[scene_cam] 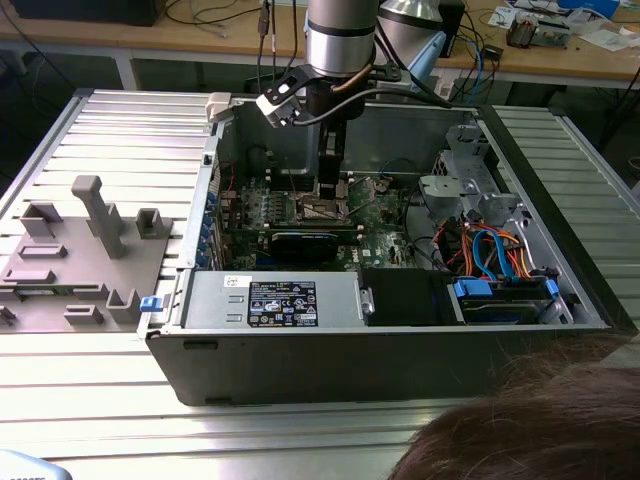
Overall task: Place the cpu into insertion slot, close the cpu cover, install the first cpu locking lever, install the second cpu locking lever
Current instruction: 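Place the cpu into insertion slot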
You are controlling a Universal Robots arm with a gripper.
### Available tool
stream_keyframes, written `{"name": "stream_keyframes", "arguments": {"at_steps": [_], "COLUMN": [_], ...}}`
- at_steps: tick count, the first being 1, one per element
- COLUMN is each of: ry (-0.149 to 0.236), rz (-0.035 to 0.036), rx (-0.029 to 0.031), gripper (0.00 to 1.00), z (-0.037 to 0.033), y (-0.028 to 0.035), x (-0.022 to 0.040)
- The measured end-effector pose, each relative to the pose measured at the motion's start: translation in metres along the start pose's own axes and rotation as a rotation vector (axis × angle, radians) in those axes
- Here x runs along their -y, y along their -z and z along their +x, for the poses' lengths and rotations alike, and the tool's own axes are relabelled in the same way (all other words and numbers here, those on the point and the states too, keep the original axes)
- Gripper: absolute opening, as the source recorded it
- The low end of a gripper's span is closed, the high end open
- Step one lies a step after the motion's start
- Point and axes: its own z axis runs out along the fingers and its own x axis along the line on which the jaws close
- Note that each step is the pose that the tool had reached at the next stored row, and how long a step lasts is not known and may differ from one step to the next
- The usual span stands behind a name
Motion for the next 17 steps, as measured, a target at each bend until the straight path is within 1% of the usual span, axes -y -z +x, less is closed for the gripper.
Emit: {"name": "stream_keyframes", "arguments": {"at_steps": [17], "ry": [-0.008], "rz": [0.0006], "rx": [0.0008], "gripper": [0.54], "z": [0.0000], "y": [-0.0002], "x": [0.0000]}}
